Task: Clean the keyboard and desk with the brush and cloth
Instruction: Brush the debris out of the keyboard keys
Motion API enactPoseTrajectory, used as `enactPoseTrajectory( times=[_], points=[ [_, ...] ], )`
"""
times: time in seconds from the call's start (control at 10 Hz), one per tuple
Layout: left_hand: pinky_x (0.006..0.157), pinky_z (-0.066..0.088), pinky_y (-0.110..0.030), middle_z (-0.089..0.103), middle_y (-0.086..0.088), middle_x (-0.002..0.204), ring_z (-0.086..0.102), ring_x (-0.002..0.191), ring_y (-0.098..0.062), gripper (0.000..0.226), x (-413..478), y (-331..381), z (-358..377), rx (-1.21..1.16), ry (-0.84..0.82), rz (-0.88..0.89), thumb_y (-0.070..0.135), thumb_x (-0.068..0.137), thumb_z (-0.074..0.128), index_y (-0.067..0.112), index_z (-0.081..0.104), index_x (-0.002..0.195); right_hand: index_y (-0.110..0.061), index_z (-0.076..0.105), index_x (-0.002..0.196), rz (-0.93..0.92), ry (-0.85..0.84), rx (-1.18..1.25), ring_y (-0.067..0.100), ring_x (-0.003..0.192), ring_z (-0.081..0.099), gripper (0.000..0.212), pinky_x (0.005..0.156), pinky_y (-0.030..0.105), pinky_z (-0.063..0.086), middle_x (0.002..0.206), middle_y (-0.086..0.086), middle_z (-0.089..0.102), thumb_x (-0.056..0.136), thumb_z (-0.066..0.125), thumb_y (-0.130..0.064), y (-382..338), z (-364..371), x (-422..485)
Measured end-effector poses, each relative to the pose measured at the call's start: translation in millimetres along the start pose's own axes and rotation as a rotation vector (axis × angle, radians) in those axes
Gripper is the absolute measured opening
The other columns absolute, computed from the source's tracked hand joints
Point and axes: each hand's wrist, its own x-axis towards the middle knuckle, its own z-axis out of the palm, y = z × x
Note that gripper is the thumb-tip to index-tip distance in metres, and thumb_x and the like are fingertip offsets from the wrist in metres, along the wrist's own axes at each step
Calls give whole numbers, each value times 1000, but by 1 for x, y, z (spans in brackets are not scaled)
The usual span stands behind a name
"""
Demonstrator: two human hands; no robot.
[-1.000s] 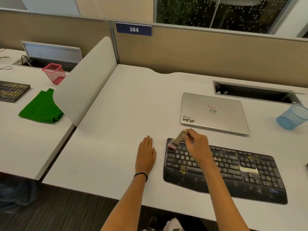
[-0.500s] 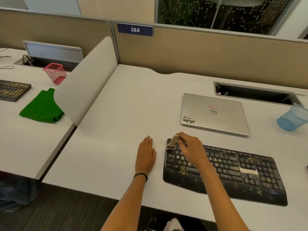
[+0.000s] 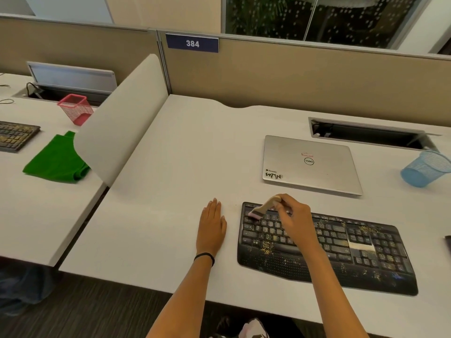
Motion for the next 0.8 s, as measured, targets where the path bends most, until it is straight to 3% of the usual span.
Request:
enactPoseTrajectory(
  times=[0.1,0.2,0.3,0.4,0.5,0.7,0.8],
  points=[
    [113,-8,-20,15,-5,157,9,145,-15,51,0,0,0,-1,3,3,21,101,31,9,18,149,-15,64,99,11,-66,-6,9,83,64,12,72,21,52,87,-6,67,91,56,-11,1,2,0],
    [114,-5,-21,16,-5,157,10,145,-16,51,0,-1,0,-2,2,3,21,101,32,9,19,149,-15,64,99,-20,-18,12,10,83,65,13,75,21,54,86,-7,67,90,57,-8,-4,1,-2],
    [116,-2,-23,17,-6,157,11,145,-16,51,0,-1,0,-2,3,5,20,101,32,9,21,149,-12,63,100,-33,-10,-71,17,72,64,12,65,31,55,84,-5,66,91,55,-10,-4,3,-5],
    [117,-2,-23,15,-5,157,9,145,-16,51,0,-1,1,-9,0,1,21,101,31,10,19,149,-14,63,99,-24,-61,-80,10,63,58,11,56,29,50,79,-5,65,93,53,-13,-5,3,-8],
    [116,-2,-24,15,-5,157,9,146,-16,51,0,-2,1,-7,-1,0,22,101,30,10,18,149,-14,63,100,-10,-8,-59,13,75,65,12,66,30,55,84,-4,67,92,55,-11,-8,1,-9],
    [116,-2,-23,16,-6,157,10,145,-17,51,0,-1,1,-7,4,6,21,101,31,9,19,149,-12,66,96,21,10,-87,6,72,64,11,68,14,53,80,-5,66,91,57,-15,-20,3,-13],
    [116,-2,-23,16,-5,157,10,145,-16,51,0,-2,1,-3,2,7,21,101,31,9,19,149,-11,65,88,30,96,-108,3,64,61,7,64,15,52,71,-6,63,89,59,-14,-27,8,-15]
  ],
)
